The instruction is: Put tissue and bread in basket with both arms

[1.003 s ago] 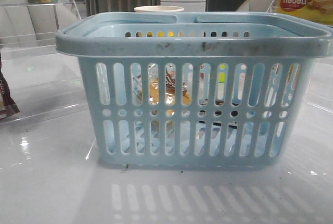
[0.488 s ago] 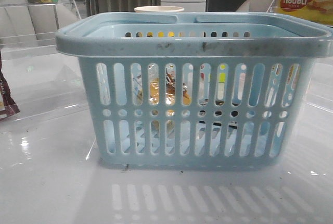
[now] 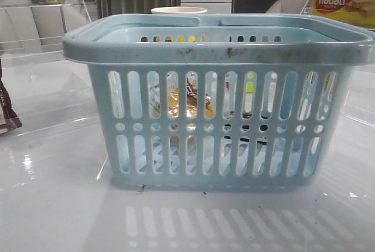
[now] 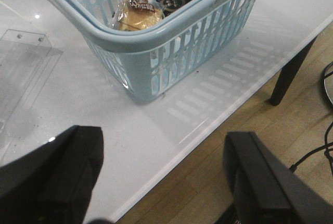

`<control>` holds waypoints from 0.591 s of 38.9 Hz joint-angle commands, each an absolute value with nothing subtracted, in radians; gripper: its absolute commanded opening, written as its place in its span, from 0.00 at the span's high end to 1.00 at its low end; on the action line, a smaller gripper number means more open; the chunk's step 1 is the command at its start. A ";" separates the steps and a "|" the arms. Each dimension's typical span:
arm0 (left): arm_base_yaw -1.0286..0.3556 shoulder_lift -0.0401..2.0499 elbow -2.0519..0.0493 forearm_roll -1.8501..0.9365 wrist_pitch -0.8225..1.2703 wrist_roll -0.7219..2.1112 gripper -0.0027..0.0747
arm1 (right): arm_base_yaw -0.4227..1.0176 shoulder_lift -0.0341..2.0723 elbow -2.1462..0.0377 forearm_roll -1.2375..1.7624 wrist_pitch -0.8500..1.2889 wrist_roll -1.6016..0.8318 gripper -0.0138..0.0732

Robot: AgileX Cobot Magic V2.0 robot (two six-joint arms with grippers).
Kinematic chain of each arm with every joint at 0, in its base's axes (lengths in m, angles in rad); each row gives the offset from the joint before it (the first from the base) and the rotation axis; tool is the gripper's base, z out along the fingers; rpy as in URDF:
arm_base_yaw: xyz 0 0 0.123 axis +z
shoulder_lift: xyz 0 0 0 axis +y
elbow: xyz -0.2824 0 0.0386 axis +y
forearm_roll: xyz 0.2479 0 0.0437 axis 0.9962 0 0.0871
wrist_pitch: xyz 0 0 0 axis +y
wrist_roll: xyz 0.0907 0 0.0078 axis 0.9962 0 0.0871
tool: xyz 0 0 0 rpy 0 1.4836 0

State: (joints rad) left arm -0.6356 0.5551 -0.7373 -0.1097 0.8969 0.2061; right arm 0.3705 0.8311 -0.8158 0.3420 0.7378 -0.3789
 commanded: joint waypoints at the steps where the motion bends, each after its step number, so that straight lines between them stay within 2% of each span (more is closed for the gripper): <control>1: -0.640 0.537 -0.732 -0.100 0.804 0.205 0.27 | 0.365 0.795 -0.843 0.324 0.711 -0.381 0.19; 17: -0.640 0.534 -0.721 -0.089 0.745 0.205 0.27 | 0.365 0.713 -0.840 0.326 0.764 -0.370 0.19; 23: -0.640 0.534 -0.721 -0.089 0.745 0.205 0.35 | 0.365 0.713 -0.840 0.326 0.764 -0.370 0.19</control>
State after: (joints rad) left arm -0.6356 0.5317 -0.6921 -0.0834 0.8256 0.2061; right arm 0.3705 0.7173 -0.8141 0.3191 0.8217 -0.3728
